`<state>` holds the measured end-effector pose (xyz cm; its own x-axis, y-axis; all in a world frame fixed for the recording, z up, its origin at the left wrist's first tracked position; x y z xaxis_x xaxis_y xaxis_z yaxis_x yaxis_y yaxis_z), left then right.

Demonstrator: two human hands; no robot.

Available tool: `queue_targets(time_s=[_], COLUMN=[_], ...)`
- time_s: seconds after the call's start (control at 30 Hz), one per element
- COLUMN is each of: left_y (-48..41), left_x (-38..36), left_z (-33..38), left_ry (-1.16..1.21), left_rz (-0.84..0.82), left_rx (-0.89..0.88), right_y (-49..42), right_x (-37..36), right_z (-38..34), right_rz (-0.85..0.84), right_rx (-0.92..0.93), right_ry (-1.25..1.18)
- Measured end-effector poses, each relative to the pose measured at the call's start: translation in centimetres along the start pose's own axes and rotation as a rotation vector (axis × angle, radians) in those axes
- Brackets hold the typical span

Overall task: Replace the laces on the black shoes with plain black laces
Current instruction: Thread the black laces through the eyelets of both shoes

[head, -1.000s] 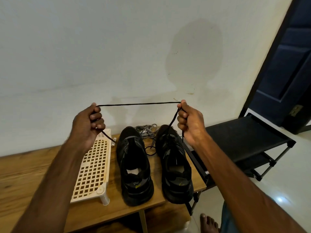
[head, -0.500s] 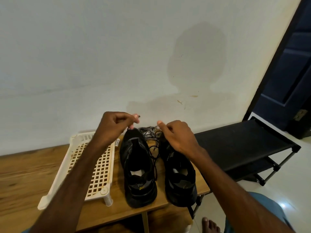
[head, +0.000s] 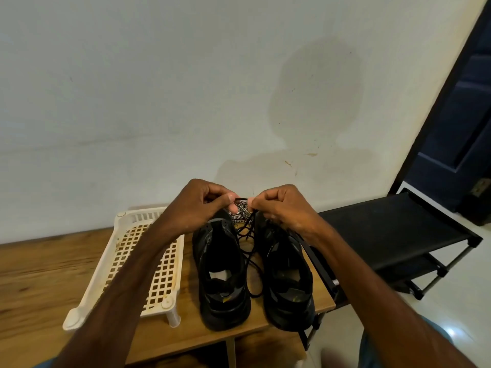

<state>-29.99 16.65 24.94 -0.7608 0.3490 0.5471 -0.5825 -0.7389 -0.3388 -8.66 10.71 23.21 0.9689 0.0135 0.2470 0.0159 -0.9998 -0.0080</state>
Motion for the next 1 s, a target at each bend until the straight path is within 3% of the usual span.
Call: queue_targets(time_s=[0.13,0.27,0.4,0.47,0.57,0.73,0.87,1.0], left_y=[0.3,0.5,0.6,0.6,0.4,-0.1,-0.2,0.0], left_x=[1.7,2.1,2.0,1.8,1.2,-0.2,-0.5,-0.7], left_z=[-1.0,-1.7,-2.3,-2.5,-2.6,-2.7,-3.4,-3.8], left_ry=[0.026,0.120,0.017,-0.042,-0.130,-0.276,-0.306,-0.272], left_rz=[0.049,0.168,0.299,0.304,0.237,0.134,0.116,0.126], left_rx=[0.035,0.071,0.126,0.118,0.106,0.069,0.101,0.133], right_y=[-0.4,-0.7,-1.0,-1.2,-1.5,-1.9,-3.0,-4.0], right_x=[1.1,0.8,0.4,0.0,-0.9,-3.5,-4.3,-4.0], right_z=[0.4,0.8,1.7,1.7,1.5,0.8,1.0,1.2], right_rz=[0.169,0.184,0.499,0.559,0.454,0.117,0.117,0.059], right_rx=[-0.065,-0.057,-0.100,-0.115,-0.044,0.132,0.151,0.091], right_ry=[-0.107,-0.097,0.471,0.466,0.215,0.111,0.014,0.085])
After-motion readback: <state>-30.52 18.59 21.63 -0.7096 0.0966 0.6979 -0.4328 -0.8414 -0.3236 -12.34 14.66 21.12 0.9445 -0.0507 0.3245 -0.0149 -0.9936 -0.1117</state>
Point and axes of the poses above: each hand's wrist, its own y-axis away from the middle knuckle, its own x-axis out of the back of the hand, z = x × y, the point moved 1 cm from there along -y, towards the middle knuckle, and after that the axes turned 7 degrees about -x, right-handed, at the moved point
